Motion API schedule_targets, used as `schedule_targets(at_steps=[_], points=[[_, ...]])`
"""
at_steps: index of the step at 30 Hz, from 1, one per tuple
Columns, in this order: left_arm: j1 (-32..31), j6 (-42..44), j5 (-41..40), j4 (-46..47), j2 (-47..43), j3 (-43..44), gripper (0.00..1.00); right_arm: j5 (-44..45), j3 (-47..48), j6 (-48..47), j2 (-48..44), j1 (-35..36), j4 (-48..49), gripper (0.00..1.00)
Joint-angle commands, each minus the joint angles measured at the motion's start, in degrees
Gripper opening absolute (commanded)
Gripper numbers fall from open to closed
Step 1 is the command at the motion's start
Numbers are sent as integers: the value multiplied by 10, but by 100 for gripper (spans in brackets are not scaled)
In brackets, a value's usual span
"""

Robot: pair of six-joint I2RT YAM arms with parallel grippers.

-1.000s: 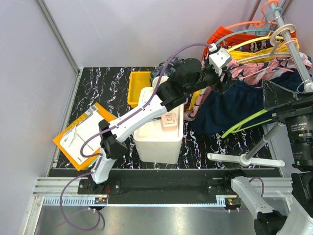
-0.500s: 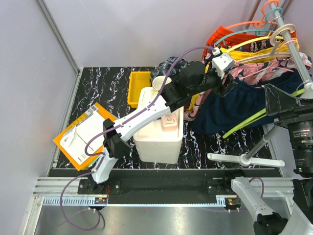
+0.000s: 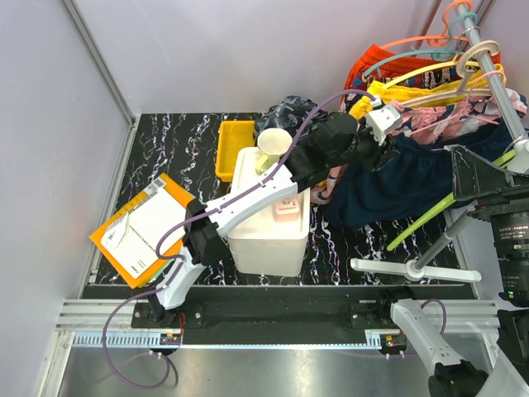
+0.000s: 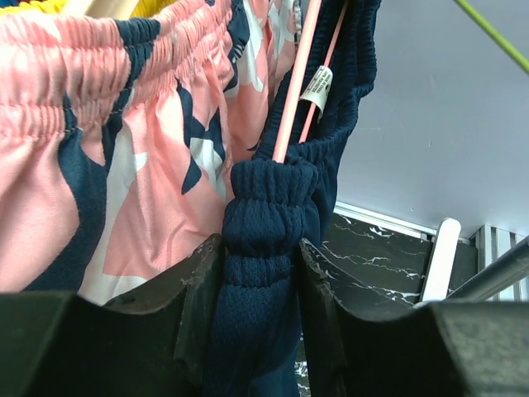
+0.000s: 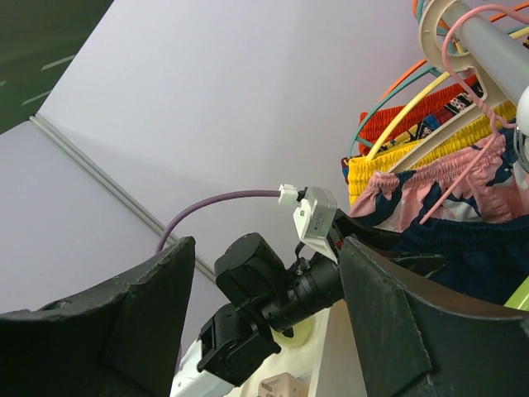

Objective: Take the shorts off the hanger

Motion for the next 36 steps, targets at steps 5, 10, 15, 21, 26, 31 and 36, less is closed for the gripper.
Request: schedule_targets(at_steps=[5,10,15,21,26,31,36], points=[[-12,2,34,9,-49,25,0,4,9,-12,-4,3,20,79],[-19,-43,48,16,-91,38,0,20,27,-22,-3,3,19,79],[-18,-94,51,41,-123,47,0,39,49,-34,-1,3,20,79],[-18,-108,54,42,-140,57,0,58,63,-48,2,3,19,79],[-18,-113,66,36,-143,53,0,49,64,-41,10,3,9,79],[-23,-129,92,44,-149,3,0,50,60,-42,4,3,9,79],[-47,-119,86,45,-133,-22,0,50,54,-42,3,3,9,79]])
